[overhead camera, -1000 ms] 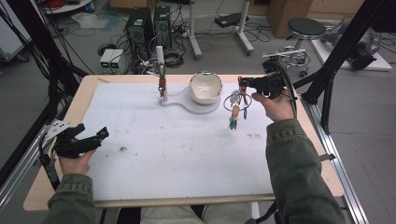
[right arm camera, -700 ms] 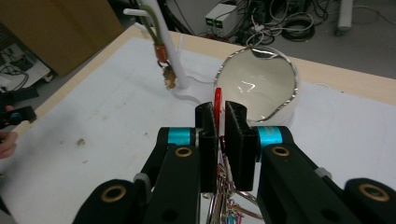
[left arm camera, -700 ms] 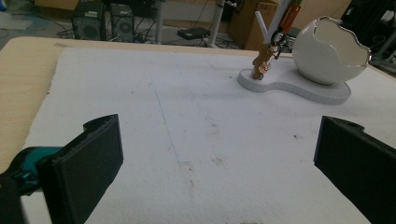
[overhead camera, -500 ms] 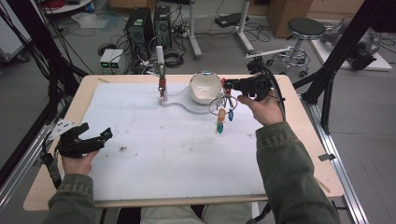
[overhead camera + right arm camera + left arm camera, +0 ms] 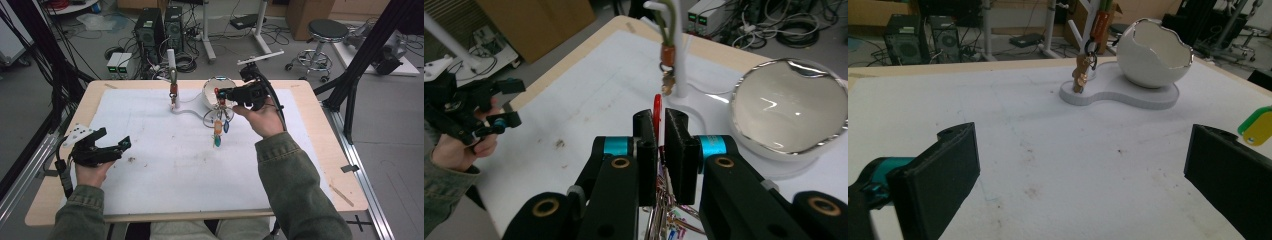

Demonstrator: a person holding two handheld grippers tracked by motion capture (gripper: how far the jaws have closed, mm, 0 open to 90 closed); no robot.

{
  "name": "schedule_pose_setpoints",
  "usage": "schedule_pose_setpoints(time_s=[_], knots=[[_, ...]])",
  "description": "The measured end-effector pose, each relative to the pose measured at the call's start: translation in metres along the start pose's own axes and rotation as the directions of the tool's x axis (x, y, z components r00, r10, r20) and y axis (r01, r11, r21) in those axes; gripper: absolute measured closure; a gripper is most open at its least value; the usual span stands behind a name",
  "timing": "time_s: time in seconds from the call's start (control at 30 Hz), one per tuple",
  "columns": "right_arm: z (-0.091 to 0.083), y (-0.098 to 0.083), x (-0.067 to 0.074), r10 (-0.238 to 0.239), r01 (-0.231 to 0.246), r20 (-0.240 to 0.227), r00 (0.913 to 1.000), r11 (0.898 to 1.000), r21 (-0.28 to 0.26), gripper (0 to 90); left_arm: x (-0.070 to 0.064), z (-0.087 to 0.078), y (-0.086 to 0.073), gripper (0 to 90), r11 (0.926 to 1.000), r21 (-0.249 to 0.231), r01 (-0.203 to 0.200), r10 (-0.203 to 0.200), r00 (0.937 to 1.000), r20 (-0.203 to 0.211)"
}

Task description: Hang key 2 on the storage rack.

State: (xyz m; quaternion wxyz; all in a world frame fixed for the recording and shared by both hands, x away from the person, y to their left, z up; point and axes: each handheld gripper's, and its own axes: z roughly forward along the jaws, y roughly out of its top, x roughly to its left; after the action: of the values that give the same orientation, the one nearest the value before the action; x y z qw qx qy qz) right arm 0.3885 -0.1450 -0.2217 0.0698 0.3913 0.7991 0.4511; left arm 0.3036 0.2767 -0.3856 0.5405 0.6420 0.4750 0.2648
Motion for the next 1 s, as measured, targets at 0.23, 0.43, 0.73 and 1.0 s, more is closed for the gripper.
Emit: schedule_pose_setpoints(time_s=[0.23,0.43,0.73,1.0], knots=[[0.014,0.006,0.020,-0.027,0.028,-0.029,0.9992,1.000,0.012,83.9,-0.011,0.007,0.007,1.8,1.0000,-0.004,-0.006,0.006,0.9992,0.039],[0.023,0.009,0.032,-0.042,0.043,-0.051,0.9978,0.999,0.020,83.9,-0.025,0.017,0.014,1.8,0.9997,-0.018,-0.018,0.019,0.9973,0.072],[0.028,0.011,0.039,-0.041,0.043,-0.067,0.9969,0.999,0.023,84.0,-0.042,0.028,0.022,1.7,0.9992,-0.022,-0.032,0.035,0.9937,0.106],[0.032,0.011,0.048,-0.048,0.050,-0.076,0.9960,0.998,0.023,84.0,-0.057,0.038,0.030,1.8,0.9991,-0.028,-0.033,0.036,0.9883,0.148]])
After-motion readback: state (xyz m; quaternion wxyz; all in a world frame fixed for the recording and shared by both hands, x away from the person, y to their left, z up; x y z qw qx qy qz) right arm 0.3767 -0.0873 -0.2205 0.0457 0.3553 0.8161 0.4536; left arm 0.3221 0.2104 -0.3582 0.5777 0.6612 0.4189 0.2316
